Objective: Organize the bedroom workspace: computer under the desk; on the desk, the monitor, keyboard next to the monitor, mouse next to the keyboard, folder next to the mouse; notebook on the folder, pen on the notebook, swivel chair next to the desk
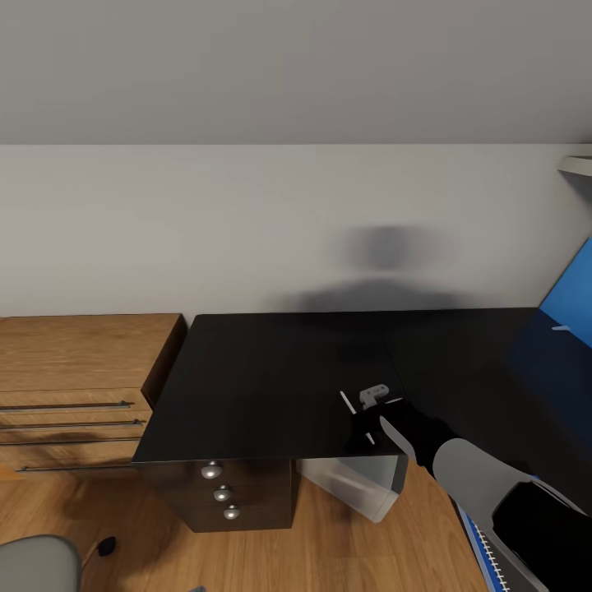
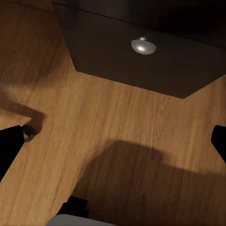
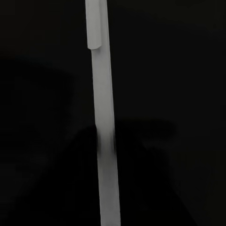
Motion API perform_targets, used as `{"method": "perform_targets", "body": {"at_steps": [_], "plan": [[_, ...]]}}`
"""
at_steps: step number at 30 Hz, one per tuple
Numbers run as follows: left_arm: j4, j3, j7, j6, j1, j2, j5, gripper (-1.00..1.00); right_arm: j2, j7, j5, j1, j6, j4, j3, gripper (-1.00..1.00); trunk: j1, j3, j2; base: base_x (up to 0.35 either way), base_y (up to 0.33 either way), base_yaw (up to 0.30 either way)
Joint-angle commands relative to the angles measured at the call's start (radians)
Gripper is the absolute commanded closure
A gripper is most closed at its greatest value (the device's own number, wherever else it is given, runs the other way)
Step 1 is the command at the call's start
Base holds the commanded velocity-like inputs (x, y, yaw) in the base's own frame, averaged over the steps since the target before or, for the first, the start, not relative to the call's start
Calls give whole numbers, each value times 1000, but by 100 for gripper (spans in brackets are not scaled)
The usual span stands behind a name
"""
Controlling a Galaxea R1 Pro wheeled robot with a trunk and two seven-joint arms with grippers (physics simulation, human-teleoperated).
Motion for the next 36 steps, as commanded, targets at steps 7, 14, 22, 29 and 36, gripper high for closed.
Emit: {"method": "perform_targets", "body": {"at_steps": [7, 14, 22, 29, 36], "plan": [[0, -8, 8, -4, -1, 1, 5, -100, -2, -1, 13, 0, 6, 13, 9, 100, 0, -1, -1, 0, 0, 0], [1, -10, 5, -3, -1, 1, 7, -100, -7, -1, 12, 0, 6, 13, 7, 100, -19, 15, 34, 0, 0, 0], [1, -10, 3, -2, -1, 1, 7, -100, -19, -1, 9, 0, 5, 11, 4, 100, -50, 40, 90, 0, 0, 0], [1, -10, 2, -2, -1, 1, 7, -100, -23, -3, 7, 0, 6, 10, 1, 100, -77, 62, 139, 0, 0, 0], [1, -10, 2, -2, -1, 1, 7, -100, -29, -5, 6, 0, 6, 10, 0, 100, -103, 83, 188, 0, 0, 0]]}}
